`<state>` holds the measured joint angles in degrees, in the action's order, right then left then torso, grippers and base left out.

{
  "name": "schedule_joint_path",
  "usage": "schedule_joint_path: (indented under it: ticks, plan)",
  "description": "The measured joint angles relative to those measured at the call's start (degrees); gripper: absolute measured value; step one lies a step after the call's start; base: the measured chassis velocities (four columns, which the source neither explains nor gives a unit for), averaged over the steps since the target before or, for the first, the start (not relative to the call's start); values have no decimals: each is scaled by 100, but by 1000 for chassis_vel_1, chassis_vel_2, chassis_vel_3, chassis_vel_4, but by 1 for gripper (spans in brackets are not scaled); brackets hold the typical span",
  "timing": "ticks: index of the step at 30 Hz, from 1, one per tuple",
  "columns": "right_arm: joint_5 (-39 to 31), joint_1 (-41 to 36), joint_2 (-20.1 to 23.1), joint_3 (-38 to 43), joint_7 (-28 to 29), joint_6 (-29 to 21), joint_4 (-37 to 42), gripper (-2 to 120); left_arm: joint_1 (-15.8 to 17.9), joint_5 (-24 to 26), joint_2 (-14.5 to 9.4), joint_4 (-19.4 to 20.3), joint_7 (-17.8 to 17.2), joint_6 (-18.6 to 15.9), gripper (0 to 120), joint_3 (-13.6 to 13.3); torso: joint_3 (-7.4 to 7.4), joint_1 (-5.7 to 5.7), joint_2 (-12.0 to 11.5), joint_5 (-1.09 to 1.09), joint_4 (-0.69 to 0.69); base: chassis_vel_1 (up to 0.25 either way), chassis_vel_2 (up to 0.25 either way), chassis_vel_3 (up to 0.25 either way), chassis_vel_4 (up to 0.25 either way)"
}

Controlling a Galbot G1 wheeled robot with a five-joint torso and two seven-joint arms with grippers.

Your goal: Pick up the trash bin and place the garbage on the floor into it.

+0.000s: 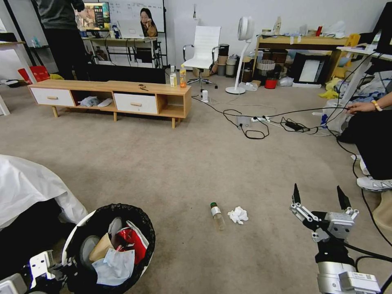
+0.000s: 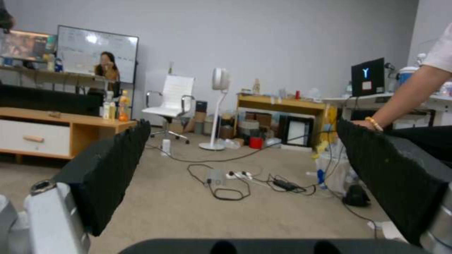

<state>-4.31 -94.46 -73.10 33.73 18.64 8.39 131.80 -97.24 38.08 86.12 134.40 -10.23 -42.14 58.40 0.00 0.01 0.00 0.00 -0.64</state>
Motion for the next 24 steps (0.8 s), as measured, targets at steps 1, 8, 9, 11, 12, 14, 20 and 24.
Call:
schedule_joint_path:
  ticks: [1,8,9,11,12,14,20,24]
  plan:
    - [-45,-1,6,-7,-37,37,-13,100,-3,17,0,3,-2,0,1,26,0,0,0,0,0,0,0,0,0]
    - [-78,-12,13,-25,-118,121,-73,100,-19,47,-1,6,-6,0,1,86,0,0,0,0,0,0,0,0,0]
    - [-78,-12,13,-25,-118,121,-73,100,-19,47,-1,6,-6,0,1,86,0,0,0,0,0,0,0,0,0]
    - [-89,-13,11,-31,-134,136,-95,100,-26,48,5,-2,-6,0,1,88,-1,-1,0,0,0,-73,54,34,-57]
    - [-89,-13,11,-31,-134,136,-95,100,-26,48,5,-2,-6,0,1,88,-1,-1,0,0,0,-95,75,39,-57]
    - [-100,-7,10,-36,-136,142,-110,100,-30,47,8,-7,-5,0,1,88,-1,0,0,0,0,-102,97,124,-106]
    - [-110,24,6,-39,-139,154,-137,100,-15,47,8,-24,-2,0,1,88,0,0,0,-2,-1,-170,166,189,-169]
    - [-112,30,4,-39,-140,161,-152,100,-3,45,9,-39,0,0,1,82,0,0,0,0,-2,-210,217,225,-241]
